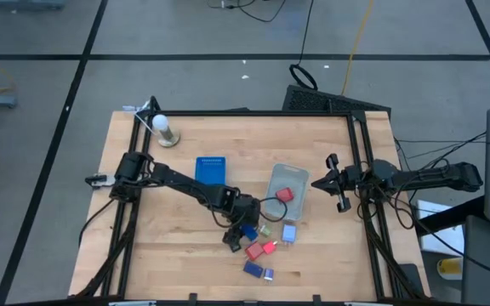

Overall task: Pick & Place Office items
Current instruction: Put the blue digital clock into the blue bin

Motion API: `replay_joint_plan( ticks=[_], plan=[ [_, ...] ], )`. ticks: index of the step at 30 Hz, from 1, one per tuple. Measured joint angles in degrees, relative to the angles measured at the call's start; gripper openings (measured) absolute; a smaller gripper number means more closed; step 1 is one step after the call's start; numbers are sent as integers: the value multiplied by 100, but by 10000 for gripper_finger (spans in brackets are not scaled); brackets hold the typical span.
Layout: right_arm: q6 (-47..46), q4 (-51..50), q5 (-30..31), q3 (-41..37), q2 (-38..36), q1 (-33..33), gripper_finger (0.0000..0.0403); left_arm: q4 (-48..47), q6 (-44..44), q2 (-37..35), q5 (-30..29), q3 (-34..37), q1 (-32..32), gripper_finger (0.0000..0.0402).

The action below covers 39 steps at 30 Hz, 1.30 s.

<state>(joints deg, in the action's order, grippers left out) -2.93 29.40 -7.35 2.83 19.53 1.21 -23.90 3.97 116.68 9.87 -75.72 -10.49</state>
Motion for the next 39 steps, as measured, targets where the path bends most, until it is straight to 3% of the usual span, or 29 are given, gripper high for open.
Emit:
replay_joint_plan(
  ticks=[5, 8, 13, 16, 20, 25, 29, 34, 39],
  plan=[
    [23, -2, 0, 0, 0, 0, 1, 45, -2, -2, -86, 5, 114, 206],
    [8, -4, -6, 0, 0, 0, 1, 38, 493, -2, -22, 9, 117, 180],
    [-2, -6, -15, 0, 0, 0, 1, -28, 978, -15, -422, 9, -78, 166],
    [8, -5, -17, 0, 0, 0, 1, -7, 882, -42, -569, 8, -147, 177],
    [12, -8, -17, 0, -2, 0, 1, -334, 671, -50, -612, -302, -160, 220],
    [-5, -18, -19, 0, -1, 0, 1, -418, 1402, -50, -1094, -532, -291, 275],
    [-5, -56, -20, 0, 0, 0, 1, -351, 2088, -57, -984, -634, -404, 305],
    [49, -56, -20, 0, -2, 0, 1, -327, 2897, -54, -693, -625, -419, 308],
    [57, -60, -20, 0, 0, 0, 1, -177, 3193, -53, -466, -625, -252, 280]
  ],
)
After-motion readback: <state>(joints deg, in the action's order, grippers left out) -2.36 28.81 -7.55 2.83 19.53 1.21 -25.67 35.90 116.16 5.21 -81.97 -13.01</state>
